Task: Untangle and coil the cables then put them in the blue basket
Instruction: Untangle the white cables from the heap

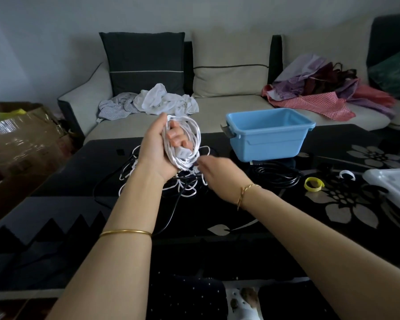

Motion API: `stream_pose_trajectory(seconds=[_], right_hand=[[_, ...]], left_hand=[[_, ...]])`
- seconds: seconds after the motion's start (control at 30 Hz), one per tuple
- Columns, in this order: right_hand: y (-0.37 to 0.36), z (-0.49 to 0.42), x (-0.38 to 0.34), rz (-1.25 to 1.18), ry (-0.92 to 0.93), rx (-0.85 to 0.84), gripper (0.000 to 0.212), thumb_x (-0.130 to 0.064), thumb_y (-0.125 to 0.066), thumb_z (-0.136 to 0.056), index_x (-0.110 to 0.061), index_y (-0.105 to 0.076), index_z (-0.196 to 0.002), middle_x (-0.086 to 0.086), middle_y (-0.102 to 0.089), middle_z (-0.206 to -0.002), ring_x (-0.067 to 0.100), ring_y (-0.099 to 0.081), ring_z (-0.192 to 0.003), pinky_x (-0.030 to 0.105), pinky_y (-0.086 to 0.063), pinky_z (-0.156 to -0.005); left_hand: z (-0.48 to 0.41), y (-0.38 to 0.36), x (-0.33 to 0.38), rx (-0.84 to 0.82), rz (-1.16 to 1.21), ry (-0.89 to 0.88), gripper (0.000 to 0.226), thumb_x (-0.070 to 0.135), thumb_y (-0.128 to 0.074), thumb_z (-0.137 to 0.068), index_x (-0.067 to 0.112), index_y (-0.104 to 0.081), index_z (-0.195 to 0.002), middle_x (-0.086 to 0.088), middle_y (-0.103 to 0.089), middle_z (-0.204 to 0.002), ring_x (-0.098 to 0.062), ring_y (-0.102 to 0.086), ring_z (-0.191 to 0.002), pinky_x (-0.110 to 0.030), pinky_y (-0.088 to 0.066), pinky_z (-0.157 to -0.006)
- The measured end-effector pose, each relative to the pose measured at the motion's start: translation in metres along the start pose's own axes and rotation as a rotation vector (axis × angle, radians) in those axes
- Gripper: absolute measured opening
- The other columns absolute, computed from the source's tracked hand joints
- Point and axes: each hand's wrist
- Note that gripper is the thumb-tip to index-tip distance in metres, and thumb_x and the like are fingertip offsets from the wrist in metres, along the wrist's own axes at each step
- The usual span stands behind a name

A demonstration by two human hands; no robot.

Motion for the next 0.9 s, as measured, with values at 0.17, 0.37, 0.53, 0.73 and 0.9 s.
stream_pose_trajectory(seconds=[0.17, 0.37, 0.53, 0.73, 0.9], right_hand=[[0.002, 0.013, -0.029, 0.308, 0.168, -0.273, 0.022, -0.018, -0.037, -0.100, -0.008, -0.051, -0.114, 0.009, -0.058, -0.114, 0.027, -0.056, -0.104, 0.028, -0.037, -0.070], [0.046, 0.017, -0.043, 0.319, 0.218, -0.110, 0.021, -0.026, -0.040, -0.097, -0.019, -0.058, -0.106, 0.003, -0.062, -0.097, 0.026, -0.060, -0.093, 0.031, -0.044, -0.069], [0.080, 0.017, -0.028, 0.063, 0.190, 0.016, 0.003, -0.026, -0.065, -0.081, -0.028, -0.063, -0.081, -0.012, -0.062, -0.073, 0.009, -0.055, -0.077, 0.033, -0.048, -0.074], [0.078, 0.008, 0.006, -0.280, 0.157, 0.246, 0.009, -0.015, -0.076, -0.074, -0.014, -0.067, -0.074, -0.008, -0.059, -0.073, 0.006, -0.055, -0.071, 0.022, -0.046, -0.071], [0.068, 0.008, 0.021, -0.578, 0.084, 0.161, 0.021, -0.013, -0.073, -0.079, -0.019, -0.053, -0.076, -0.001, -0.059, -0.106, 0.016, -0.060, -0.098, 0.021, -0.046, -0.084]], left_hand=[[-0.007, 0.003, -0.004, 0.259, -0.165, -0.195, 0.040, 0.041, -0.046, -0.098, 0.017, -0.044, -0.067, 0.007, -0.040, -0.043, -0.009, -0.038, -0.036, -0.021, -0.044, -0.051], [-0.005, -0.002, -0.018, 0.219, -0.724, -0.286, 0.036, 0.032, -0.044, -0.100, 0.012, -0.044, -0.070, 0.002, -0.043, -0.046, -0.011, -0.041, -0.036, -0.018, -0.041, -0.042], [-0.001, 0.001, -0.028, 0.048, -1.259, -0.180, 0.050, 0.040, -0.037, -0.100, 0.008, -0.055, -0.067, -0.008, -0.054, -0.052, -0.015, -0.051, -0.042, -0.027, -0.041, -0.050], [0.007, -0.014, -0.028, -0.294, -0.778, 0.297, 0.059, 0.069, -0.030, -0.079, 0.013, -0.040, -0.065, 0.002, -0.033, -0.040, -0.012, -0.035, -0.034, -0.022, -0.041, -0.044], [0.009, -0.015, -0.029, -0.312, -0.677, 0.356, 0.022, 0.033, -0.056, -0.078, 0.016, -0.042, -0.073, 0.008, -0.033, -0.039, -0.004, -0.034, -0.031, -0.016, -0.039, -0.039]])
Point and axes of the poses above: each hand's wrist, its own z-axis away from the middle knuckle, its own y-axis out of the back of the hand, x = y × z
